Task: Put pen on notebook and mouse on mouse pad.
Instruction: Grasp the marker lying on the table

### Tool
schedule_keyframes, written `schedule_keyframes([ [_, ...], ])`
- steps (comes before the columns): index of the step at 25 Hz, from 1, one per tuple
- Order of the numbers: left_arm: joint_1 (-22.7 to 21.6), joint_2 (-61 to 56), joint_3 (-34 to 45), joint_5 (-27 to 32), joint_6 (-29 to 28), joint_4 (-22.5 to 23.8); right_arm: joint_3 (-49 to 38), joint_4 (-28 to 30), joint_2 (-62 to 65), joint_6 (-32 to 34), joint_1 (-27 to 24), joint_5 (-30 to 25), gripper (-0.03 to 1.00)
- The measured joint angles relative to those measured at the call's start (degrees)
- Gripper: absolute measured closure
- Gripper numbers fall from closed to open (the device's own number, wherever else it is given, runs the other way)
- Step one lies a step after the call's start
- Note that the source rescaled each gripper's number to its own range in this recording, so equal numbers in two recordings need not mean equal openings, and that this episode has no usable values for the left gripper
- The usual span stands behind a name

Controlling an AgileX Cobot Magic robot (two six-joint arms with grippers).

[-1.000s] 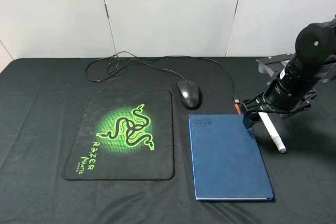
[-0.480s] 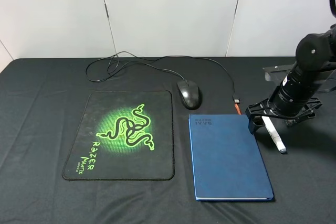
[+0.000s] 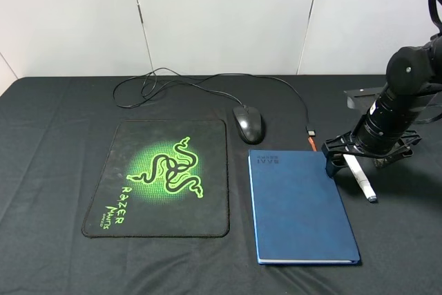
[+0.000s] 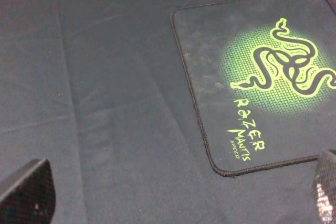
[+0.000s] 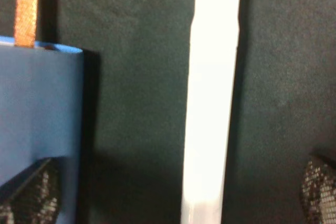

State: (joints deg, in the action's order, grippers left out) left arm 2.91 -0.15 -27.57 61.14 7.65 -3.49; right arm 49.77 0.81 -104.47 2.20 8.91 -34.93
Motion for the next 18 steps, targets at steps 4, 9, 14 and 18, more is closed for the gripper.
schedule_keyframes([
  [4, 0.0, 0.0, 0.0, 0.0, 0.0, -0.1, 2.1, 0.5, -0.3, 0.0, 0.0, -3.8, -0.03],
  [9, 0.0, 0.0, 0.0, 0.0, 0.0, -0.1, 3.7, 1.3, -0.5, 0.0, 0.0, -7.2, -0.03],
  [14, 0.0, 0.0, 0.0, 0.0, 0.0, -0.1, 3.7, 1.7, -0.5, 0.0, 0.0, -5.9, -0.03],
  [18, 0.0, 0.0, 0.0, 0.0, 0.0, -0.1, 3.7, 2.7, -1.0, 0.0, 0.0, -5.0, -0.03],
])
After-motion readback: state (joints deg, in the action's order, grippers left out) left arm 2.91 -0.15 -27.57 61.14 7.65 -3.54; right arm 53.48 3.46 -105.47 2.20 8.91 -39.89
